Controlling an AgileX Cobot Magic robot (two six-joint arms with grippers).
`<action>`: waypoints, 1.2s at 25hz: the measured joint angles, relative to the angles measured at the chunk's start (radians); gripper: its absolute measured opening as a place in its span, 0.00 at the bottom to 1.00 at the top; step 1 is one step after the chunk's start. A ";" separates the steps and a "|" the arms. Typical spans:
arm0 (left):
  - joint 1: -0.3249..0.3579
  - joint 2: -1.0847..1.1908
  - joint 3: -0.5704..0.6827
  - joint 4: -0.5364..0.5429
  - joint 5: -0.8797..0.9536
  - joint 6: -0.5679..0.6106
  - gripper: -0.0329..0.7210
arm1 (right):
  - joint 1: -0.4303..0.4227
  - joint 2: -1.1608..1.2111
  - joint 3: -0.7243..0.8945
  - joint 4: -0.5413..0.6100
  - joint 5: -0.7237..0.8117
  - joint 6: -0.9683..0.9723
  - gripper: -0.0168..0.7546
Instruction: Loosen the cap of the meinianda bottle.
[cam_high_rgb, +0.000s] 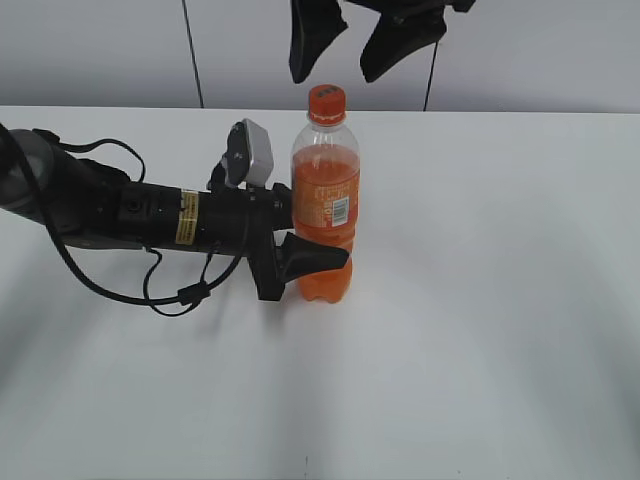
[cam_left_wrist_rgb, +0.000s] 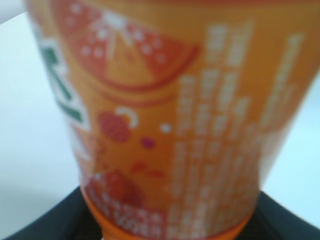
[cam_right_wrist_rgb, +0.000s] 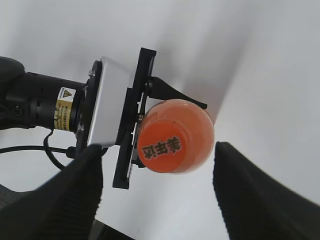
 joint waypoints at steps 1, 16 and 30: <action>0.000 0.000 0.000 0.000 0.000 0.000 0.58 | 0.000 0.001 0.000 0.000 0.000 0.000 0.69; 0.000 0.000 0.000 0.000 0.000 0.000 0.58 | 0.000 0.042 0.000 -0.013 0.000 0.001 0.61; 0.000 0.000 0.000 0.001 0.001 0.000 0.58 | 0.000 0.063 0.001 -0.011 0.000 0.001 0.55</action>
